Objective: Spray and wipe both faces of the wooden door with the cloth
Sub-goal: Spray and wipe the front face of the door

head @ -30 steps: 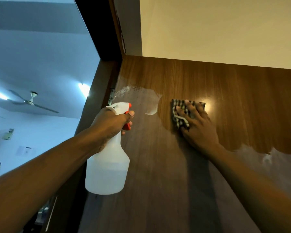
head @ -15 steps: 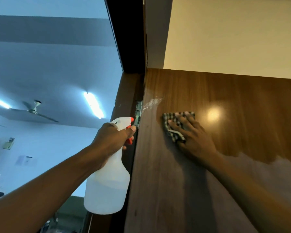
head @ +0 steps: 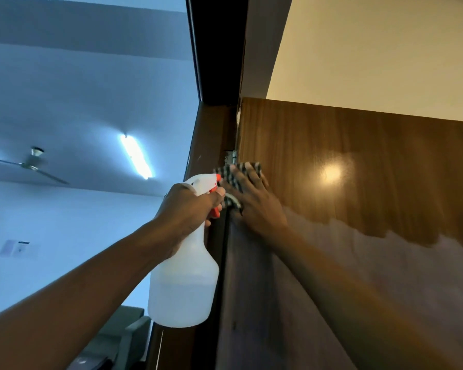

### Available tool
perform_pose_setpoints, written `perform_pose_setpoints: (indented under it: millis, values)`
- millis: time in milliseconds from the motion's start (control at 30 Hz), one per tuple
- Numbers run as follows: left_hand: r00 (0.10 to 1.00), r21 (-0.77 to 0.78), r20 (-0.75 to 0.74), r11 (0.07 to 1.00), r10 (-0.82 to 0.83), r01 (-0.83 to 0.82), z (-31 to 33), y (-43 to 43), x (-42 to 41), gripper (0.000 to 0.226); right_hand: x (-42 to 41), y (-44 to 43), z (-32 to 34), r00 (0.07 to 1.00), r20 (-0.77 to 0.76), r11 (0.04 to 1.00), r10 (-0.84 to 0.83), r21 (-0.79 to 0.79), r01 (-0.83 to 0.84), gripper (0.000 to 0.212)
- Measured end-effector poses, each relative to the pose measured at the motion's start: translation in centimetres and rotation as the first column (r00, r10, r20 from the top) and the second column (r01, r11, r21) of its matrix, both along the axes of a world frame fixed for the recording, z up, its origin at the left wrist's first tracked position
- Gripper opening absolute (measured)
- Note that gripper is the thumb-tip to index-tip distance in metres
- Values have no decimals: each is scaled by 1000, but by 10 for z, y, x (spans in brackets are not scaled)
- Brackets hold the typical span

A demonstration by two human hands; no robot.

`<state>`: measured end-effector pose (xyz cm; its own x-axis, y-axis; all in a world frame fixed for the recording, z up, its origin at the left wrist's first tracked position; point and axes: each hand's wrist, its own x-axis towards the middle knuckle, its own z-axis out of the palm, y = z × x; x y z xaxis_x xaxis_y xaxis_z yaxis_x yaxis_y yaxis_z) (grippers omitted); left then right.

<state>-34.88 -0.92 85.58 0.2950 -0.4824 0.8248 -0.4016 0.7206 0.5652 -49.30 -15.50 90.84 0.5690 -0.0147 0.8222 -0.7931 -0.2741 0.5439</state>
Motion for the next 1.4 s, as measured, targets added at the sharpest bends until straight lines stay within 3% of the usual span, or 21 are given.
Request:
perform_pose_setpoints:
  millis: [67,200,300,367,433,567,667,767,833,900,1000,1067,1167,1267,1400]
  values:
    - [999,24,18,999,-31,31,-5,-2,0,22,-36,-8,-31,1000,9,1000,16,-9,-16,67]
    - [995,95,48,992,-93,88,-23,-3,-10,20,-110,-18,-28,951,271,989,-150,46,143,69]
    - [994,102,55,991,-89,84,-28,3,-8,21,-69,-4,1,876,478,997,-69,51,51,66]
    - [995,72,36,993,-92,90,-25,8,-4,20,-22,8,6,917,398,1000,-30,6,30,65]
    - [993,27,7,992,-119,119,-23,13,-2,16,8,8,-10,979,201,999,-22,-36,30,69]
    - [992,40,-11,992,-122,123,-34,11,-12,16,-10,-10,-98,1000,3,997,22,-77,-21,74]
    - [986,92,16,983,-163,161,-45,8,-29,15,-77,-18,-130,998,48,996,41,-78,-37,69]
    - [985,142,34,976,-171,164,-56,2,-40,23,-123,-13,-115,967,256,1000,11,-18,-7,67]
    - [986,163,39,975,-159,151,-63,0,-45,26,-113,-6,-97,907,420,1000,-19,19,12,67]
    - [985,170,36,972,-168,160,-66,-1,-46,22,-80,-2,-78,872,488,999,-22,53,-4,70]
    - [983,148,-7,973,-181,180,-61,-1,-49,17,-34,-1,-80,950,310,999,30,3,-33,73]
    - [986,155,-39,974,-159,163,-60,-2,-52,21,-25,-5,-116,987,118,994,108,-39,-104,74]
    - [988,198,-39,968,-151,156,-70,-7,-62,26,-62,-8,-191,998,-58,999,40,-32,-42,65]
    - [979,203,20,959,-204,196,-79,-13,-75,35,-137,-12,-215,1000,5,998,14,-64,-13,70]
    - [977,235,52,953,-209,191,-82,-17,-86,38,-201,-9,-176,957,287,1000,-31,12,28,69]
